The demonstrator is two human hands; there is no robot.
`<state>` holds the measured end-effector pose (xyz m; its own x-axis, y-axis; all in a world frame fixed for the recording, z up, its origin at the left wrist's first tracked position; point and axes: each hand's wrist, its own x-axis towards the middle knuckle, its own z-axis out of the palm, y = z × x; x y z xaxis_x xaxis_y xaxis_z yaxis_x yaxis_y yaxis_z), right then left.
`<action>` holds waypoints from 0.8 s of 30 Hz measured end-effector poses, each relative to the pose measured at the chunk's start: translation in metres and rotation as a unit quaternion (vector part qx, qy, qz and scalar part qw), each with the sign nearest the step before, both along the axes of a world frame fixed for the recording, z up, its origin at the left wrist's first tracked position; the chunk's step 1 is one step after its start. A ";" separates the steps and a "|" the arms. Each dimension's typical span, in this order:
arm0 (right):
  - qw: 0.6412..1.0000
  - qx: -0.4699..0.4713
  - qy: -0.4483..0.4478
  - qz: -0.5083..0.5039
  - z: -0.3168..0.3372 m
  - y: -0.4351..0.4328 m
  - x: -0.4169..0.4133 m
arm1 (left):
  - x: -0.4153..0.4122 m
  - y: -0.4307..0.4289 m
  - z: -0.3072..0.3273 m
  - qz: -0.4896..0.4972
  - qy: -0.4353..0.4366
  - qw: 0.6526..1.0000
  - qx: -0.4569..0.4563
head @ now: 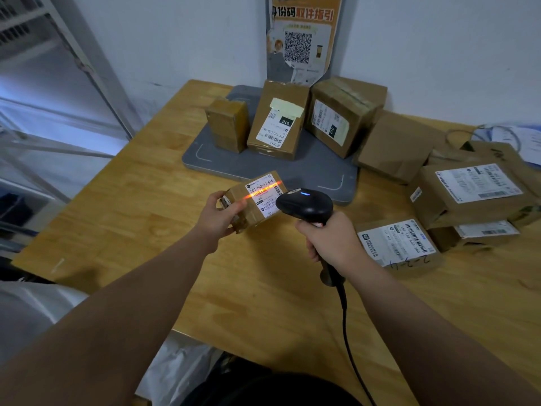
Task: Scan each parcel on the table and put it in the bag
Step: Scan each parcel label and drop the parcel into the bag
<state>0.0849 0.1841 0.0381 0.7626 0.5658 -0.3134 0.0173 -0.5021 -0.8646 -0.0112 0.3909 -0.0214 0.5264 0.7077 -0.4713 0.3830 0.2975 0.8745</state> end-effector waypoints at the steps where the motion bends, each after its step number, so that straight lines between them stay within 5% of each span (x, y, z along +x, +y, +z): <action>1: 1.000 0.004 -0.002 0.001 0.000 -0.001 0.000 | -0.001 -0.001 0.001 0.001 -0.002 1.000 -0.001; 14: 0.994 0.087 0.044 0.044 0.007 0.017 -0.062 | -0.083 -0.013 0.019 0.058 -0.056 0.997 0.013; 24: 0.981 0.134 0.139 0.016 -0.022 0.057 -0.205 | -0.264 -0.006 0.036 0.099 -0.029 0.987 0.127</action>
